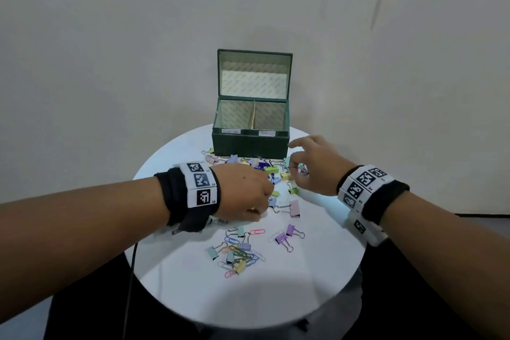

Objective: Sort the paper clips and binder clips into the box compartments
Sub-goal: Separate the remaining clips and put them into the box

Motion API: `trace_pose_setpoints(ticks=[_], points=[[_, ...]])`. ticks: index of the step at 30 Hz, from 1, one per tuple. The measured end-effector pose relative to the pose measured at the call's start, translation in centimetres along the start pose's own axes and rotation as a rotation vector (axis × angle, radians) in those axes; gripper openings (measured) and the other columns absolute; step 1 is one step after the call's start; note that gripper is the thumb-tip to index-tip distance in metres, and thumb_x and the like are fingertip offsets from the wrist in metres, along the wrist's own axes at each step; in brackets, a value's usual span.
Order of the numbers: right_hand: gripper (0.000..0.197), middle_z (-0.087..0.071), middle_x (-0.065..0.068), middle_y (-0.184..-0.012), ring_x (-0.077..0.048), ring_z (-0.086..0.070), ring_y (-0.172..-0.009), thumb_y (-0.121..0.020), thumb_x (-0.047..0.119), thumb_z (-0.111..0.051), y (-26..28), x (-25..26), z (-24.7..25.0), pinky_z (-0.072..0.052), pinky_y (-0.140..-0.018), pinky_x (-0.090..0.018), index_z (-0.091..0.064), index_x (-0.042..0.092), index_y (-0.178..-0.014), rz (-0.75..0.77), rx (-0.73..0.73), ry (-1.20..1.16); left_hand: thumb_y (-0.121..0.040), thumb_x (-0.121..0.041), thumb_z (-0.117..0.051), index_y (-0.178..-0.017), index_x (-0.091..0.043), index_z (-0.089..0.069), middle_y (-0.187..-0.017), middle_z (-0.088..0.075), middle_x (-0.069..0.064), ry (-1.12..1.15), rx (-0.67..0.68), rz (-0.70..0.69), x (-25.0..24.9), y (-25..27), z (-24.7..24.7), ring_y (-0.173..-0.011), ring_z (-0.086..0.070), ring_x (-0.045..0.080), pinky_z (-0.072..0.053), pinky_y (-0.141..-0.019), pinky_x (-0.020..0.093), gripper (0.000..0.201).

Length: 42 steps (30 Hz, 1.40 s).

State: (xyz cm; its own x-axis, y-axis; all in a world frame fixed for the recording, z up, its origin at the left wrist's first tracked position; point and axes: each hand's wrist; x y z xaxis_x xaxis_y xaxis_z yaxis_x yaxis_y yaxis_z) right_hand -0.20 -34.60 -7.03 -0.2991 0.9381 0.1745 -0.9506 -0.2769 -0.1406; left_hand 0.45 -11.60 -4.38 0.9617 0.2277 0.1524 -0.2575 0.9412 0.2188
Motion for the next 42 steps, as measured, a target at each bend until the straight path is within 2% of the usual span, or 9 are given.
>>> trace_pose_setpoints(ticks=[5, 10, 14, 19, 25, 30, 34, 38, 42], points=[[0.009, -0.063, 0.005, -0.076, -0.021, -0.060, -0.074, -0.085, 0.011, -0.054, 0.9, 4.5, 4.3, -0.050, -0.068, -0.033, -0.054, 0.020, -0.083, 0.037, 0.031, -0.242, -0.085, -0.024, -0.063, -0.074, -0.021, -0.061, -0.080, -0.068, -0.007, 0.419, -0.137, 0.419, 1.8, 3.2, 1.4, -0.074, -0.064, 0.013, -0.058, -0.073, 0.037, 0.011], [0.016, -0.061, -0.008, -0.085, -0.018, -0.046, -0.069, -0.095, 0.012, -0.044, 2.1, 9.1, 3.8, -0.042, -0.070, -0.035, -0.056, 0.010, -0.086, 0.142, 0.427, -0.149, -0.093, -0.012, -0.059, -0.088, -0.024, -0.057, -0.082, -0.069, -0.005, 0.789, -0.285, 0.576, 1.6, 5.7, 1.8, -0.064, -0.066, -0.002, -0.056, -0.061, 0.029, 0.013], [0.012, -0.060, 0.007, -0.086, -0.016, -0.055, -0.080, -0.092, 0.040, -0.060, 3.2, 10.9, 1.5, -0.046, -0.070, -0.033, -0.059, 0.028, -0.095, 0.135, 0.497, 0.070, -0.095, -0.012, -0.045, -0.090, -0.030, -0.062, -0.079, -0.058, -0.009, 0.781, -0.069, 0.557, -0.8, 6.7, 1.2, -0.063, -0.051, 0.004, -0.047, -0.065, 0.024, 0.026], [0.005, -0.065, 0.006, -0.084, -0.017, -0.059, -0.080, -0.087, 0.025, -0.063, 2.9, 12.3, 0.9, -0.054, -0.069, -0.034, -0.066, 0.024, -0.091, 0.090, 0.478, 0.133, -0.094, -0.046, -0.054, -0.111, -0.037, -0.063, -0.111, -0.061, -0.012, 0.305, 0.226, 0.446, -3.6, 6.7, 0.1, -0.100, -0.059, 0.012, -0.051, -0.090, 0.037, 0.021], [0.023, -0.073, 0.002, -0.069, -0.020, -0.070, -0.067, -0.051, 0.013, -0.067, 2.4, 12.7, 0.3, -0.044, -0.048, -0.019, -0.075, 0.017, -0.073, -0.040, 0.605, 0.215, -0.091, -0.036, -0.060, -0.111, -0.035, -0.065, -0.107, -0.063, -0.008, 0.166, 0.182, 0.509, -3.9, 5.7, 0.1, -0.096, -0.061, 0.018, -0.053, -0.083, 0.033, 0.020], [0.028, -0.073, -0.004, -0.076, -0.020, -0.058, -0.062, -0.050, 0.014, -0.069, 3.1, 12.4, 0.4, -0.043, -0.051, -0.022, -0.074, 0.012, -0.077, -0.018, 0.621, 0.183, -0.093, -0.037, -0.060, -0.101, -0.035, -0.065, -0.101, -0.060, -0.014, 0.228, 0.089, 0.494, -3.0, 7.1, 0.0, -0.095, -0.058, 0.015, -0.049, -0.082, 0.032, 0.011], [0.018, -0.054, 0.001, -0.068, -0.018, -0.044, -0.062, -0.087, 0.015, -0.056, 3.4, 10.9, 2.6, -0.041, -0.059, -0.032, -0.048, 0.015, -0.071, -0.071, 0.412, -0.269, -0.097, -0.041, -0.055, -0.111, -0.039, -0.070, -0.085, -0.048, -0.019, 0.216, 0.038, 0.401, -3.1, 7.8, -0.2, -0.089, -0.056, 0.010, -0.043, -0.075, 0.025, 0.020], [0.019, -0.060, -0.010, -0.061, -0.023, -0.045, -0.051, -0.088, -0.008, -0.044, 3.7, 10.0, 3.2, -0.034, -0.046, -0.026, -0.050, 0.011, -0.087, -0.242, 0.334, -0.964, -0.096, -0.046, -0.054, -0.117, -0.037, -0.069, -0.095, -0.052, -0.016, 0.237, 0.089, 0.371, -4.2, 7.1, -0.5, -0.089, -0.052, 0.010, -0.034, -0.073, 0.024, 0.027], [0.020, -0.055, -0.007, -0.065, -0.017, -0.046, -0.047, -0.086, -0.004, -0.044, 4.1, 10.6, 2.4, -0.037, -0.046, -0.025, -0.058, 0.010, -0.089, -0.337, 0.484, -1.074, -0.096, -0.043, -0.056, -0.115, -0.036, -0.068, -0.108, -0.059, -0.013, 0.236, 0.126, 0.392, -4.4, 6.4, -0.6, -0.097, -0.057, 0.013, -0.040, -0.076, 0.028, 0.024]])
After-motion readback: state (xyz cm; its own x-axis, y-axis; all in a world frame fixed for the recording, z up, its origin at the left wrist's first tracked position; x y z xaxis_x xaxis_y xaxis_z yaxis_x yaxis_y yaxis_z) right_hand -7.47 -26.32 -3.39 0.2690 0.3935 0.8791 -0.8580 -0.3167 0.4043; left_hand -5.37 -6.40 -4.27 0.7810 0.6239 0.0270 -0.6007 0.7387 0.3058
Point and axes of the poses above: each hand's wrist, its own y-axis away from the middle knuckle, its own z-axis out of the back of the hand, x = y × z
